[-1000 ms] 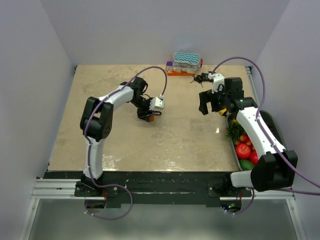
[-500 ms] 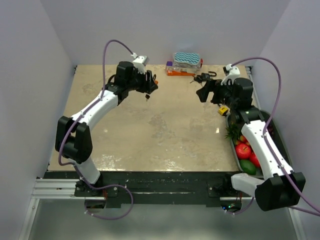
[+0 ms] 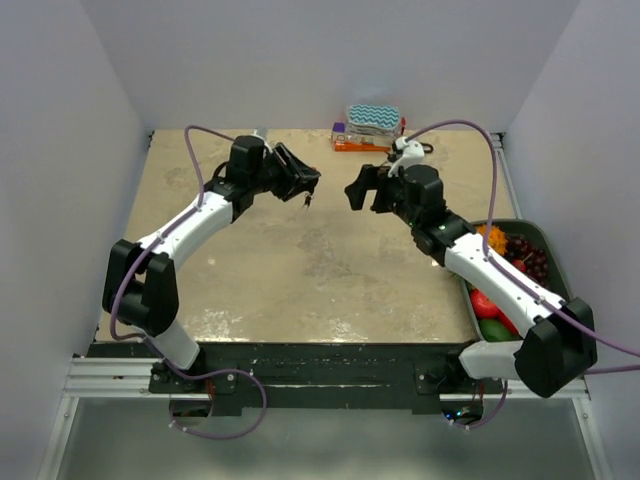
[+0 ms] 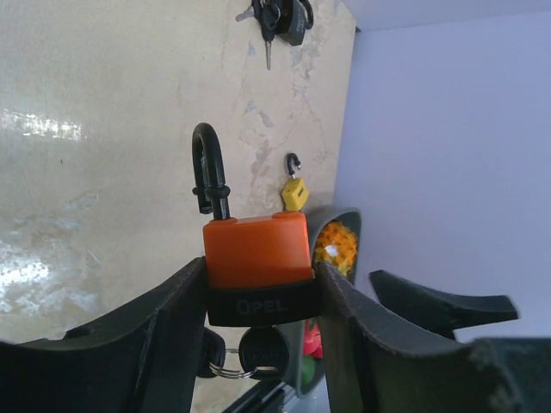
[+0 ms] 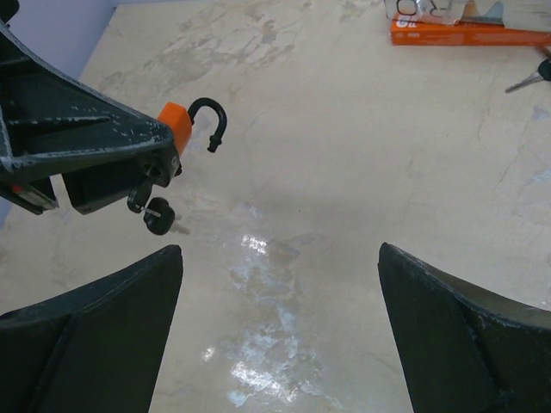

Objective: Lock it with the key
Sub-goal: Pick up the lock from the center of the board, then lock the lock.

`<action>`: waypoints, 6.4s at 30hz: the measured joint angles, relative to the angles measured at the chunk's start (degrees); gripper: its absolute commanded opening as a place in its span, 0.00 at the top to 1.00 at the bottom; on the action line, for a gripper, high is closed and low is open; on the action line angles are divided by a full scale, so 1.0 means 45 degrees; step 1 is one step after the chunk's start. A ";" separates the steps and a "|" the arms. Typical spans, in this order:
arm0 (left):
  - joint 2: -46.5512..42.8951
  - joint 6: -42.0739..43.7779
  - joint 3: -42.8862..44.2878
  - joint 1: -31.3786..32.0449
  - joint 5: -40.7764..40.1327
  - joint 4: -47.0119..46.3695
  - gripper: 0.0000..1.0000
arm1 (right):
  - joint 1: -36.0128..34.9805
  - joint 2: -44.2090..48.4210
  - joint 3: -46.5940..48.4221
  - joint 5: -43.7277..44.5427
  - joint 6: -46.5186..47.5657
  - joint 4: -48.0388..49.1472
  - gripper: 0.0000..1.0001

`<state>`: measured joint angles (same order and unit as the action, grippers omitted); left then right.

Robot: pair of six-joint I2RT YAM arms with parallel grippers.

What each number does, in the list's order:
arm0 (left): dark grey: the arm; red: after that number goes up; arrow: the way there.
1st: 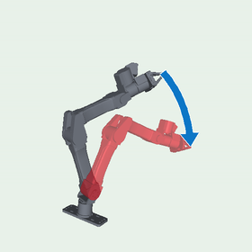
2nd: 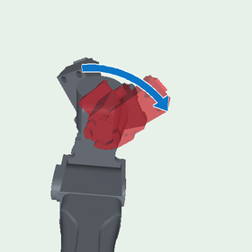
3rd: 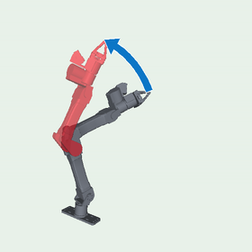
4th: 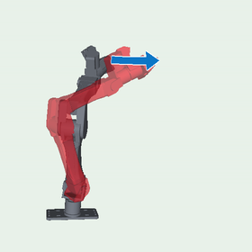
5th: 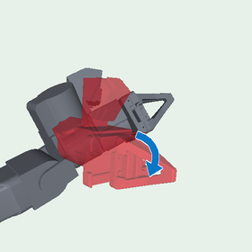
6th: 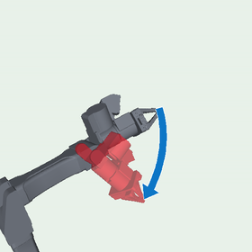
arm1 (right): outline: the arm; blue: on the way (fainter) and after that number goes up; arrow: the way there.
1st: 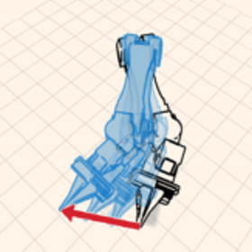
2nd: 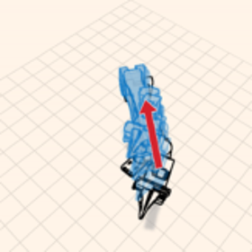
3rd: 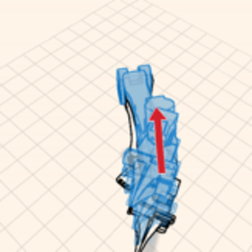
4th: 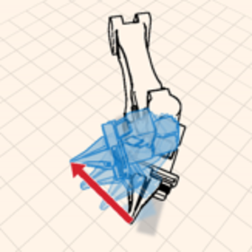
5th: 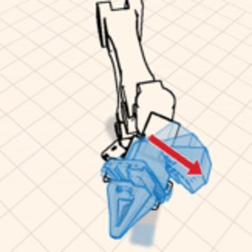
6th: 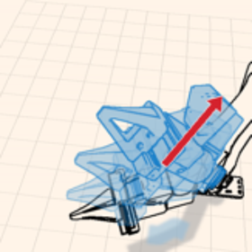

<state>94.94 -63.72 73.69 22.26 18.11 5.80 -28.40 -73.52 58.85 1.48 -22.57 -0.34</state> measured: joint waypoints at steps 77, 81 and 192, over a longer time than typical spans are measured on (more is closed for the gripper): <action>-0.2487 -0.1603 -0.2905 -0.3070 0.1807 -0.1841 0.01 | -0.2021 -0.1987 0.3711 0.1248 0.0374 -0.0121 1.00; -0.2788 0.2419 -0.2628 -0.3517 0.2725 -0.1855 0.01 | -0.0083 -0.1209 0.3648 -0.2045 -0.0102 0.0175 1.00; -0.3978 2.0444 0.0602 0.2846 0.7363 0.5391 1.00 | -0.0393 0.0481 0.5017 -1.0370 1.3401 -1.0482 0.70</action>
<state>77.03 28.27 76.40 35.07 51.24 30.06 -30.17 -71.35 81.43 -45.19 37.74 -47.51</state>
